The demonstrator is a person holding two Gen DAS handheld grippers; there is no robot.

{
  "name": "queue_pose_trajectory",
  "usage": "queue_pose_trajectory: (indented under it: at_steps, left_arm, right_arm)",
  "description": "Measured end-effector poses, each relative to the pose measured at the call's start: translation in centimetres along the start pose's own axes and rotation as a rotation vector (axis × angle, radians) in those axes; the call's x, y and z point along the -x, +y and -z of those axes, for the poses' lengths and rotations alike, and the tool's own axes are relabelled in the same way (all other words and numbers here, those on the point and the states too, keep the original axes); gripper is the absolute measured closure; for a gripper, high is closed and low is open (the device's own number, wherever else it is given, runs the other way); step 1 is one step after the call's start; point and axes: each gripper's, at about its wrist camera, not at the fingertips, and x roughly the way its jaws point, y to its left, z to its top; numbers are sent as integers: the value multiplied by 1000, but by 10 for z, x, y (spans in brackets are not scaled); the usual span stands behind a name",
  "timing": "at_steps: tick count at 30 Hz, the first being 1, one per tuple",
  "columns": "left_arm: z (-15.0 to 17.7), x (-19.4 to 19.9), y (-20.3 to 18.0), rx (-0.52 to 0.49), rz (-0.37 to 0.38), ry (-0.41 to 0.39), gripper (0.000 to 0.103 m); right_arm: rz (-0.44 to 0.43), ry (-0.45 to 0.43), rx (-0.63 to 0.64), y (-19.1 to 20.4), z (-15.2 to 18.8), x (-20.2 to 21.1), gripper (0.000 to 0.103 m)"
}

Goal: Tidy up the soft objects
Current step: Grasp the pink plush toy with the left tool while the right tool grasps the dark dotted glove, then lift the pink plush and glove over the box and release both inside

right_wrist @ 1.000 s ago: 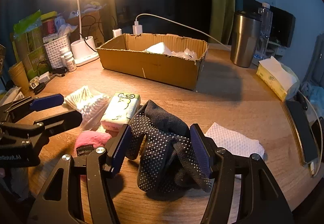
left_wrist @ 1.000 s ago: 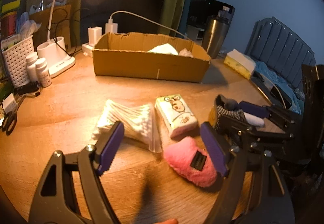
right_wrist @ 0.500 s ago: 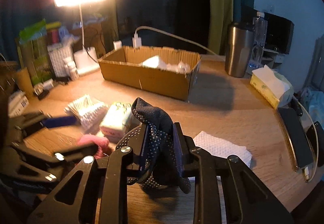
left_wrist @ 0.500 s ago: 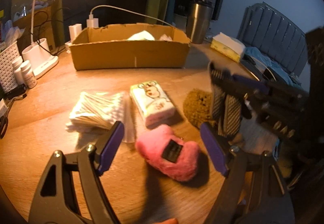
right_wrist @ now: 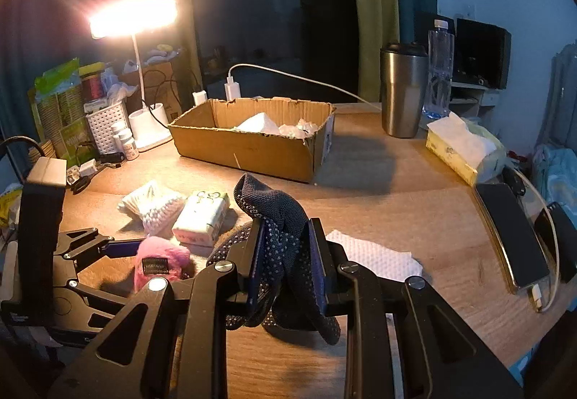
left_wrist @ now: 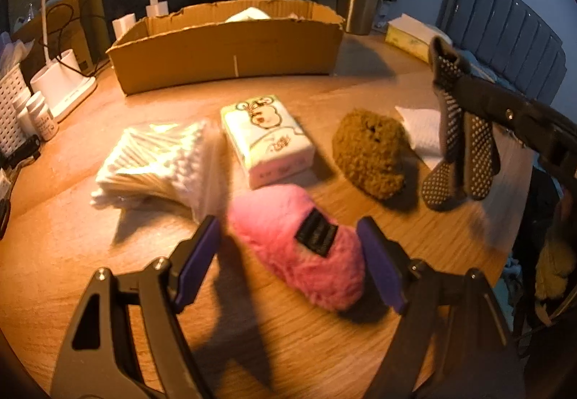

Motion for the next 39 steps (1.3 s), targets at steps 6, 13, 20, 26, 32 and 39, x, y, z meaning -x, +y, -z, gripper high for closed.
queue_pose_trajectory:
  at_steps: [6, 13, 20, 26, 32, 39]
  left_arm:
    - [0, 3, -7, -32, 44, 2, 60]
    - [-8, 27, 0, -19, 74, -88, 65]
    - [-25, 68, 8, -19, 79, -206, 65]
    - [-45, 104, 20, -7, 81, -311, 65]
    - [-59, 134, 33, 18, 89, -405, 65]
    - [-83, 159, 44, 22, 53, -489, 65]
  right_arm:
    - [-3, -5, -7, -4, 0, 5, 78]
    - [-2, -31, 6, 0, -8, 15, 78]
    - [3, -70, 23, 8, -21, 31, 78]
    - [5, -118, 43, 18, -39, 48, 78]
    - [11, -155, 50, 28, -59, 60, 77]
    - [3, -206, 65, 36, -87, 67, 77]
